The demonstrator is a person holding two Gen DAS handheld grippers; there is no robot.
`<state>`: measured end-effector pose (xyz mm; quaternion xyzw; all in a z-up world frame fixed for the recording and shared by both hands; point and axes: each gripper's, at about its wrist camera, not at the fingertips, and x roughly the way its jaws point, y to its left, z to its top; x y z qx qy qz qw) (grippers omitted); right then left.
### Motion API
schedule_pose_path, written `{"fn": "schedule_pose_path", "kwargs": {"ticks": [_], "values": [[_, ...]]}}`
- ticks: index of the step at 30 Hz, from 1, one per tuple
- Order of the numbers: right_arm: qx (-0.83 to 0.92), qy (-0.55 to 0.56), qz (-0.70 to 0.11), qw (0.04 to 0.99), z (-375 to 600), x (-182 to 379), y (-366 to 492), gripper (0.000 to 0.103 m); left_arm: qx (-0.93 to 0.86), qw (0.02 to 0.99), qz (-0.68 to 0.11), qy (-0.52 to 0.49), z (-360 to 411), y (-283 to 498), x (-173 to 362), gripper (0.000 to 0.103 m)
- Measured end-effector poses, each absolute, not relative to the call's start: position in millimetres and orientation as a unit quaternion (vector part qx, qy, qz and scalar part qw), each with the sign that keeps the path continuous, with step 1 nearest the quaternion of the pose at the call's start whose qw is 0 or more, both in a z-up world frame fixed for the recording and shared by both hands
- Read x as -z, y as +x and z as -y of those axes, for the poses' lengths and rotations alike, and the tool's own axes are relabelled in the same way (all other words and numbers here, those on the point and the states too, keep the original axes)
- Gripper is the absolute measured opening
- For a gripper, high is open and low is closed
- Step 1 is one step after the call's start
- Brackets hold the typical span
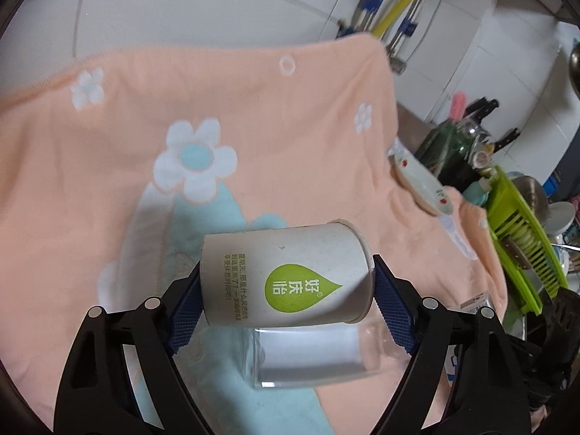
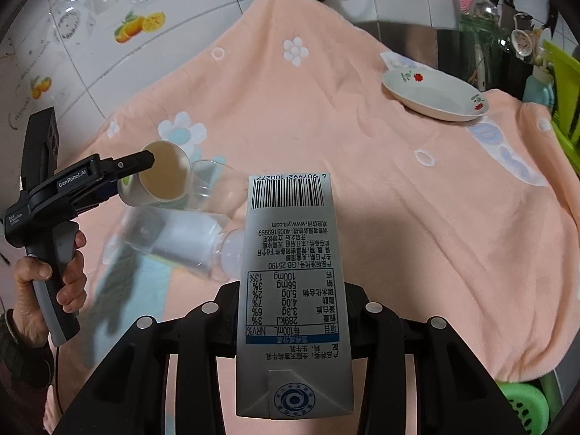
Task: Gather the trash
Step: 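Carry the paper cup and milk carton over the basket and release both inside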
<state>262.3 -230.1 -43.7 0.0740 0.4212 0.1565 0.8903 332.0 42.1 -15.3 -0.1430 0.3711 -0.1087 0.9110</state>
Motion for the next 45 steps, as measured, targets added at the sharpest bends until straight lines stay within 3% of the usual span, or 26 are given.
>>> {"fn": "schedule_pose_path", "kwargs": {"ticks": [14,35,40,45], "values": [[-0.136,0.080,-0.383,0.910,271,13,164,0.037,0.190,0.915,-0.331,-0.133,3,229,-35,0.083],[0.013,0.079,-0.403,0.912,386,67,42,0.038,0.303,0.882,-0.355,-0.063,134,130,-11,0.083],[0.029,0.095,-0.398,0.912,403,72,30,0.054,0.325,0.870,-0.368,-0.047,163,120,1,0.083],[0.039,0.098,-0.389,0.915,409,70,20,0.058,0.338,0.861,-0.380,-0.034,184,111,12,0.083]]}}
